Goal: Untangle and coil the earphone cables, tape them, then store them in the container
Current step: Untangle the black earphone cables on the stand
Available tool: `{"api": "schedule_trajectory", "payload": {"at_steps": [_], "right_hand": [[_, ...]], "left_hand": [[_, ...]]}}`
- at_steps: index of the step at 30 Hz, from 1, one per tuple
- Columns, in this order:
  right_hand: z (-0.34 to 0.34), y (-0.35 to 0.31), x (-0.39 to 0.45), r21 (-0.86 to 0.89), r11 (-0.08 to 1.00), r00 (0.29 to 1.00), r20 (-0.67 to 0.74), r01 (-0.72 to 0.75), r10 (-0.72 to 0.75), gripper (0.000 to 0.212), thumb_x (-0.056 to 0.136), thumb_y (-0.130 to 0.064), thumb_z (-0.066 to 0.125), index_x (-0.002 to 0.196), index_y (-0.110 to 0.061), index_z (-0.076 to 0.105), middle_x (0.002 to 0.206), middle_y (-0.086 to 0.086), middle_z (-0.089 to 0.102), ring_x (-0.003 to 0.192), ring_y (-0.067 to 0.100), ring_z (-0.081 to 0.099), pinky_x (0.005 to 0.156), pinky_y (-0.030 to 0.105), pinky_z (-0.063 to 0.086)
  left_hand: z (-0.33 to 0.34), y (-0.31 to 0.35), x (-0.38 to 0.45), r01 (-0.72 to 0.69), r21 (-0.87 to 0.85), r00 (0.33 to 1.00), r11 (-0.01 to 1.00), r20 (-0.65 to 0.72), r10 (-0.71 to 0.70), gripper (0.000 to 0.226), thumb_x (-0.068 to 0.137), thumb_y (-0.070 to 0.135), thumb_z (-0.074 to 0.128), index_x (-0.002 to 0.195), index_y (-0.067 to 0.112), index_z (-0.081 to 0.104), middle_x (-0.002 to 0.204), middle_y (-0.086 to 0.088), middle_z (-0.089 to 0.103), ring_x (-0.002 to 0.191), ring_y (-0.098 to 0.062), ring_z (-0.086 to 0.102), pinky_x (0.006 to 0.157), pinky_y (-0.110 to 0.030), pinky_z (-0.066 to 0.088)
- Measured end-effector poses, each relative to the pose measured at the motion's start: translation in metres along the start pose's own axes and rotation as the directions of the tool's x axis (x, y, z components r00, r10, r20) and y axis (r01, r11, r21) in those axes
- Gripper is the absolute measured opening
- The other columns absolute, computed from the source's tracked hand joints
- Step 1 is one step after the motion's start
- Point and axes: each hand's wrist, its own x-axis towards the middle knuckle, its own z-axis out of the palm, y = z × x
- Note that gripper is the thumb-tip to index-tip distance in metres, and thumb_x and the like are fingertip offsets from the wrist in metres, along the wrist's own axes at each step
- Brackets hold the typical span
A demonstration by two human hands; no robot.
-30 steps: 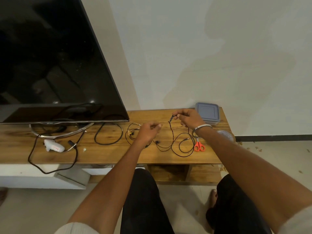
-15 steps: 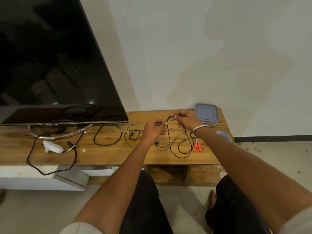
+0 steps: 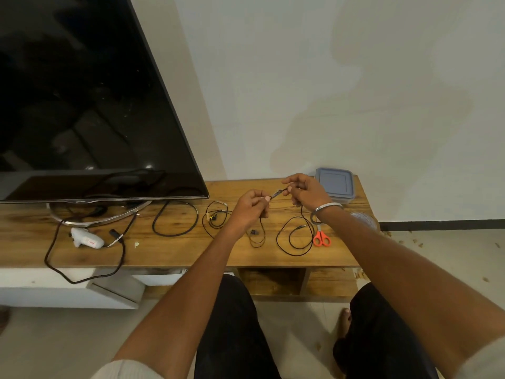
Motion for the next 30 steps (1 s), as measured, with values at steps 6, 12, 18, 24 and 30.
{"api": "schedule_trajectory", "payload": {"at_steps": [6, 12, 18, 24, 30], "right_hand": [[0.003, 0.000, 0.004, -0.025, 0.985, 0.981, 0.092, -0.172, 0.173, 0.031, 0.092, 0.000, 0.045, 0.119, -0.006, 0.058, 0.085, 0.008, 0.062, 0.067, 0.015, 0.058, 0.067, 0.027, 0.055], [0.013, -0.002, 0.004, -0.328, 0.937, 0.968, 0.249, 0.121, -0.038, 0.038, 0.087, -0.019, 0.064, 0.124, -0.020, 0.057, 0.111, 0.000, 0.058, 0.064, 0.004, 0.051, 0.055, 0.021, 0.045], [0.008, 0.000, 0.008, -0.359, 0.922, 0.985, 0.138, 0.148, -0.105, 0.017, 0.085, -0.015, 0.067, 0.101, -0.015, 0.072, 0.094, 0.003, 0.071, 0.087, 0.015, 0.063, 0.082, 0.031, 0.051], [0.005, -0.003, 0.005, -0.293, 0.951, 0.992, 0.111, 0.098, -0.068, 0.019, 0.087, -0.005, 0.063, 0.104, -0.011, 0.067, 0.082, 0.003, 0.066, 0.066, 0.011, 0.059, 0.060, 0.016, 0.053], [0.006, -0.003, 0.007, -0.286, 0.952, 0.992, 0.096, 0.105, -0.081, 0.016, 0.085, -0.007, 0.066, 0.101, -0.012, 0.068, 0.082, 0.011, 0.070, 0.071, 0.018, 0.064, 0.068, 0.028, 0.056]], "left_hand": [[-0.003, 0.003, 0.001, -0.049, 0.076, 0.999, 0.996, 0.026, 0.047, 0.017, 0.100, 0.013, 0.051, 0.114, 0.006, 0.056, 0.072, -0.001, 0.057, 0.065, -0.012, 0.052, 0.064, -0.027, 0.050], [0.002, 0.011, -0.001, -0.087, 0.080, 0.995, 0.993, 0.053, 0.083, 0.014, 0.100, 0.011, 0.050, 0.112, 0.005, 0.054, 0.071, 0.000, 0.057, 0.063, -0.012, 0.051, 0.059, -0.025, 0.046], [-0.003, 0.009, 0.000, -0.108, 0.130, 0.993, 0.986, 0.057, 0.101, 0.011, 0.098, 0.015, 0.054, 0.109, 0.013, 0.056, 0.076, -0.001, 0.065, 0.067, -0.014, 0.057, 0.070, -0.031, 0.052], [0.000, 0.009, 0.000, -0.125, 0.217, 0.991, 0.968, -0.024, 0.133, 0.010, 0.093, 0.013, 0.062, 0.102, 0.016, 0.066, 0.091, -0.002, 0.071, 0.081, -0.007, 0.065, 0.075, -0.017, 0.051], [0.007, 0.016, -0.001, -0.211, 0.309, 0.958, 0.927, -0.124, 0.259, 0.011, 0.086, 0.014, 0.070, 0.095, 0.020, 0.070, 0.088, 0.013, 0.067, 0.080, 0.005, 0.059, 0.067, -0.004, 0.045]]}}
